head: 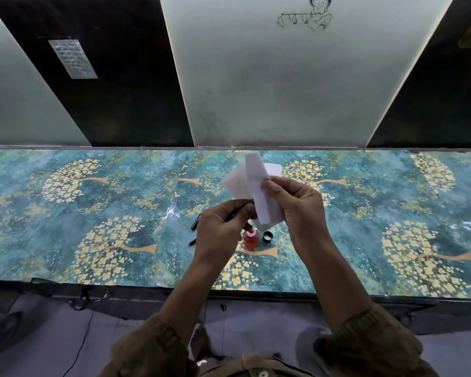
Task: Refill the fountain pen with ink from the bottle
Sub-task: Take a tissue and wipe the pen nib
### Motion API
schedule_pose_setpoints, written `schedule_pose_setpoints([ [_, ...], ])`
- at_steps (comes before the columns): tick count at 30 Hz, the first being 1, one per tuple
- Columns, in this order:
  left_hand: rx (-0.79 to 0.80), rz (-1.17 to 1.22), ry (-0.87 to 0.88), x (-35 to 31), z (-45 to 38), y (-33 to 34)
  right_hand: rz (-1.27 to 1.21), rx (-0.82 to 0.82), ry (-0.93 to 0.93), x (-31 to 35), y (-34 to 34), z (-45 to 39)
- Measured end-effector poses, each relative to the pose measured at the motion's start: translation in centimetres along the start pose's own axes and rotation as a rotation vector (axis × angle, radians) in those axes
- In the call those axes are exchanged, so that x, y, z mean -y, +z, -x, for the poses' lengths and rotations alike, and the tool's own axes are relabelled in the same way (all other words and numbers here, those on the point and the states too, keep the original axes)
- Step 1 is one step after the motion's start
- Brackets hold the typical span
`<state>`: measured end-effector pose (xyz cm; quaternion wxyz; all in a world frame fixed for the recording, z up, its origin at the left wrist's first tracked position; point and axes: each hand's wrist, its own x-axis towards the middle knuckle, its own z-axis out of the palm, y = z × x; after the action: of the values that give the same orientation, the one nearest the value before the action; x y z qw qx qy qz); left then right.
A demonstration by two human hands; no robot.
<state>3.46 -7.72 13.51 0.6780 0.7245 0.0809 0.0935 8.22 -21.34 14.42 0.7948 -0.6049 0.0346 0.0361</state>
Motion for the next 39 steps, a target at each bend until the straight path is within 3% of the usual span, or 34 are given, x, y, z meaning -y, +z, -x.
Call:
schedule_pose_setpoints([
  [2,-0.046,0.026,-0.035,0.5,0.4,0.3,-0.004,-0.121,-0.030,-0.2,-0.7,0.0],
  [5,-0.066,0.050,-0.045,0.8,1.1,0.5,0.201,-0.234,-0.152,-0.7,-1.9,0.0],
  [7,-0.042,0.052,-0.043,0.7,1.3,0.8,0.287,-0.199,-0.194,-0.8,-2.1,0.4],
  [12,-0.014,0.043,-0.059,0.8,1.1,1.3,0.194,-0.035,-0.198,0.5,-1.2,1.2],
  [17,-0.009,0.060,-0.042,0.3,0.2,0.4,-0.056,0.081,0.012,0.8,-0.1,1.0],
  [21,0.035,0.047,-0.028,0.1,-0.4,-0.9,0.003,0.133,0.000,0.3,0.8,0.4],
  [39,0.078,-0.042,0.031,-0.7,-4.6,-7.9,0.021,-0.021,-0.071,-2.4,8.9,-1.1],
])
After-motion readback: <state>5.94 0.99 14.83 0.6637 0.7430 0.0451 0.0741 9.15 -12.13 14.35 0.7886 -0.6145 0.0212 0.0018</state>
